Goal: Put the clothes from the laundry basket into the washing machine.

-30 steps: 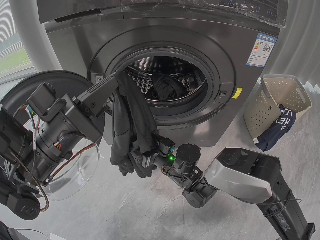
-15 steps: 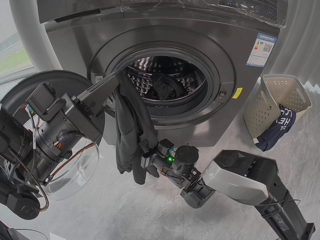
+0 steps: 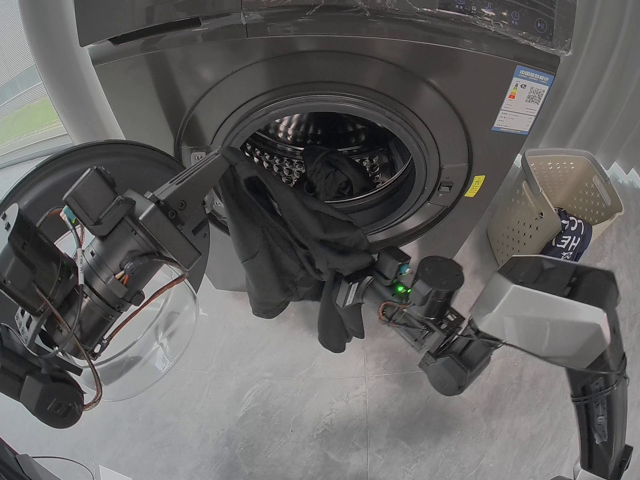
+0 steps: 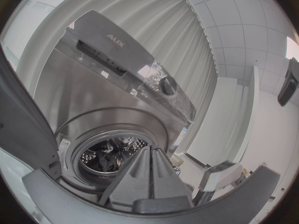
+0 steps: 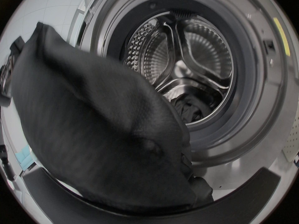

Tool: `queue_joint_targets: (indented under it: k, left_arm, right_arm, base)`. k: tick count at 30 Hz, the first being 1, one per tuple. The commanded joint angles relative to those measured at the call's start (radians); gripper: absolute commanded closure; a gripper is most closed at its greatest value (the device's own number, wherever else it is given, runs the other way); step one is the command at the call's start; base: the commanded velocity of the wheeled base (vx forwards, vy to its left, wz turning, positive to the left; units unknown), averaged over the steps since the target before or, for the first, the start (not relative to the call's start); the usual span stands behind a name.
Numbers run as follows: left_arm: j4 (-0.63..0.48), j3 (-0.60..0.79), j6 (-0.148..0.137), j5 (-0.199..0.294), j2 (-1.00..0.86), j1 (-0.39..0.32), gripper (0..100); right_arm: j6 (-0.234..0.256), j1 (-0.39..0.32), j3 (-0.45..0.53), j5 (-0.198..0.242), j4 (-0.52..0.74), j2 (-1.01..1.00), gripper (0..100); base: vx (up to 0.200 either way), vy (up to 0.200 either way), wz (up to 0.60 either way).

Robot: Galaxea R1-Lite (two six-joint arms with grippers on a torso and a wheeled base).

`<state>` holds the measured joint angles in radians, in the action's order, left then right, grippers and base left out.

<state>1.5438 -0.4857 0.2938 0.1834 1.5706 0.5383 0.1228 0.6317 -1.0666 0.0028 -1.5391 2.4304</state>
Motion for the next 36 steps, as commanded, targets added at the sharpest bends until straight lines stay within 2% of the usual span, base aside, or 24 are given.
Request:
queue_joint_targets:
  k: [1, 6, 10, 11, 13, 21, 22, 24, 30, 36]
  left_arm:
    - [0.001, 0.042, -0.010, 0.001, 0.080, -0.046, 100]
    - [-0.002, 0.092, -0.015, 0.002, 0.138, -0.047, 100]
    - [0.002, 0.145, -0.071, 0.010, 0.227, -0.044, 100]
    - [0.002, 0.145, -0.071, 0.010, 0.227, -0.044, 100]
    - [0.004, 0.170, -0.091, 0.011, 0.253, -0.037, 100]
    - [0.001, 0.180, -0.101, 0.010, 0.282, -0.040, 100]
    - [0.001, 0.180, -0.104, 0.010, 0.284, -0.040, 0]
    - [-0.001, 0.187, -0.117, 0.010, 0.290, -0.035, 0]
    - [0.002, 0.213, -0.122, 0.004, 0.308, -0.029, 0]
    - [0.004, 0.311, -0.176, 0.018, 0.350, 0.002, 0]
  right_arm:
    - [0.011, -0.024, 0.162, 0.006, -0.006, -0.245, 100]
    - [0.009, -0.004, 0.211, 0.008, -0.006, -0.309, 100]
    - [0.009, 0.028, 0.212, 0.005, -0.006, -0.343, 100]
    - [0.009, 0.028, 0.212, 0.005, -0.006, -0.343, 100]
    - [0.008, 0.043, 0.203, 0.003, -0.004, -0.356, 100]
    - [0.009, 0.045, 0.189, -0.001, -0.004, -0.358, 100]
    - [0.008, 0.045, 0.189, -0.001, -0.004, -0.358, 100]
    - [0.009, 0.046, 0.189, -0.001, -0.004, -0.358, 100]
    - [0.009, 0.045, 0.189, -0.003, -0.004, -0.358, 100]
    - [0.009, 0.045, 0.186, -0.003, -0.004, -0.358, 100]
  base:
    - [0.000, 0.000, 0.00]
    - [0.000, 0.000, 0.00]
    - [0.000, 0.000, 0.00]
    - [0.000, 0.000, 0.00]
    - [0.000, 0.000, 0.00]
    - [0.000, 0.000, 0.00]
    - [0.000, 0.000, 0.00]
    - [0.000, 0.000, 0.00]
    - [0.000, 0.000, 0.00]
    - [0.000, 0.000, 0.00]
